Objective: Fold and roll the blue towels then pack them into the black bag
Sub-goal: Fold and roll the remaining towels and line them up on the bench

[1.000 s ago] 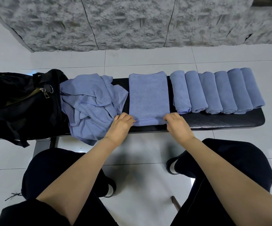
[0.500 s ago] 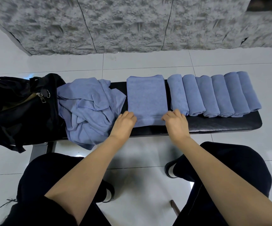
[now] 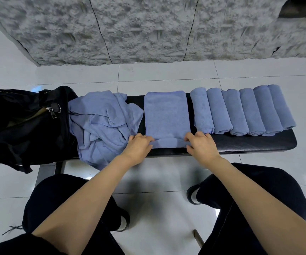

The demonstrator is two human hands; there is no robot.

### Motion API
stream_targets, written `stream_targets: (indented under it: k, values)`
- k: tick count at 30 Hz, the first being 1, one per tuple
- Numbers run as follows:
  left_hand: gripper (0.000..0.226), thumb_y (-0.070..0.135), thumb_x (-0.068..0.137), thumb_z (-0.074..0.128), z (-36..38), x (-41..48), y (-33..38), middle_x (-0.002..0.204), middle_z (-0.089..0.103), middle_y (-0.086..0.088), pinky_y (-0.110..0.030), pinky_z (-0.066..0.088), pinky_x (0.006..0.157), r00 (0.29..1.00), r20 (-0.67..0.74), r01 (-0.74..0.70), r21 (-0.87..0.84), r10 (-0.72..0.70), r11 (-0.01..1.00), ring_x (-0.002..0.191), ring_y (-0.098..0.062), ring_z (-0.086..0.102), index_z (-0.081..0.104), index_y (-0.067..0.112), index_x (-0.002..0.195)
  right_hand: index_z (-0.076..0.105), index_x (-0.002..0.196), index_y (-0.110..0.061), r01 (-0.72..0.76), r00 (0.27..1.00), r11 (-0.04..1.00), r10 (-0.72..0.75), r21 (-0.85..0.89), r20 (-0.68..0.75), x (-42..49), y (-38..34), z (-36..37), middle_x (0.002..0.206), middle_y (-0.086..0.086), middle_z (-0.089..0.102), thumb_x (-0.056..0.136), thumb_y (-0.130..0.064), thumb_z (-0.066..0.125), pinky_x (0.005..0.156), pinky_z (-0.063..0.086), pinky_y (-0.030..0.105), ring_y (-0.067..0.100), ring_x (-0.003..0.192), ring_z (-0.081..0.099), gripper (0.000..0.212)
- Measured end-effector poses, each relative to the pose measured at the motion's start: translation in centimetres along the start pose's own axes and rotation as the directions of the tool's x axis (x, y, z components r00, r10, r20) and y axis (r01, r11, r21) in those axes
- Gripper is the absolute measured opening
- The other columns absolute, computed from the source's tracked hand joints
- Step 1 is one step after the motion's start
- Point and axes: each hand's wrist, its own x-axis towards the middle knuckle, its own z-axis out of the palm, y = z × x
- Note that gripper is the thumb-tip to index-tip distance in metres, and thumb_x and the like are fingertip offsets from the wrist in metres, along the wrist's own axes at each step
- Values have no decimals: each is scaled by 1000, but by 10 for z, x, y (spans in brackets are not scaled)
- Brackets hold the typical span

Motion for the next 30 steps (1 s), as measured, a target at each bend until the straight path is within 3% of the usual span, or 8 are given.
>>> stream_targets:
  k: [4, 7, 9, 12, 15, 21, 26, 30]
  values:
    - [20, 16, 92, 50, -6, 4, 4, 95, 55, -1, -32, 34, 95, 988, 34, 155, -215, -152, 964, 97, -23, 52, 44, 15, 112, 63, 105, -13, -48, 996, 991, 39, 122, 74, 3, 2, -5, 91, 6, 56, 89, -13, 55, 78, 37, 30, 22, 90, 47, 18]
    - [16, 5, 86, 56, -4, 8, 12, 100, 54, -4, -36, 41, 87, 963, -177, 166, -213, -205, 963, 96, -25, 48, 57, 10, 101, 69, 101, -11, -106, 992, 985, 114, 138, -48, 12, -2, 1, 105, 4, 60, 85, -4, 59, 66, 38, 31, 26, 98, 50, 19]
    - [20, -6, 77, 62, 2, 8, 16, 98, 59, -5, -36, 42, 77, 948, -286, 100, -158, -142, 982, 91, -27, 51, 65, 9, 91, 72, 87, -10, -116, 978, 988, 131, 101, -160, 13, -7, 5, 90, 4, 65, 69, 8, 70, 59, 34, 30, 31, 85, 56, 25]
    - [29, -6, 61, 77, 14, 3, 15, 84, 61, -2, -33, 44, 66, 927, -375, -7, 56, 28, 998, 80, -25, 57, 68, 11, 82, 71, 78, -12, -14, 968, 993, -16, -119, -249, 4, -12, 13, 78, 2, 64, 52, 7, 78, 59, 34, 30, 29, 72, 57, 32]
    - [37, 18, 62, 83, 17, -4, 12, 92, 63, -2, -33, 49, 72, 940, -316, -81, 155, 127, 985, 88, -23, 59, 67, 10, 95, 69, 94, -12, 77, 961, 975, -128, -207, -247, -7, -10, 22, 91, 2, 64, 67, -15, 75, 65, 40, 35, 28, 84, 58, 28]
    - [50, -7, 50, 78, 10, 9, 9, 85, 64, -1, -28, 36, 76, 958, -278, -10, 205, 68, 979, 79, -23, 58, 67, 11, 95, 71, 90, -12, 24, 966, 980, -74, -200, -247, 8, -8, 19, 82, -2, 66, 55, 2, 72, 68, 28, 31, 26, 79, 57, 37]
    - [31, 17, 94, 46, 0, 0, 7, 119, 59, 3, -35, 25, 96, 997, -83, -1, 123, 11, 992, 110, -21, 45, 56, 20, 123, 63, 86, -10, 18, 994, 992, -32, -128, -108, -1, -3, 4, 54, 0, 54, 54, -5, 79, 65, 24, 32, 26, 72, 55, 36]
    - [31, 20, 99, 36, -11, 2, 15, 119, 57, 0, -38, 24, 95, 985, 80, 151, 18, -152, 988, 115, -24, 38, 56, 22, 122, 61, 107, -16, -78, 994, 997, 79, -19, 78, 7, -2, -7, 96, 4, 63, 88, -19, 55, 77, 30, 32, 24, 105, 47, 20]
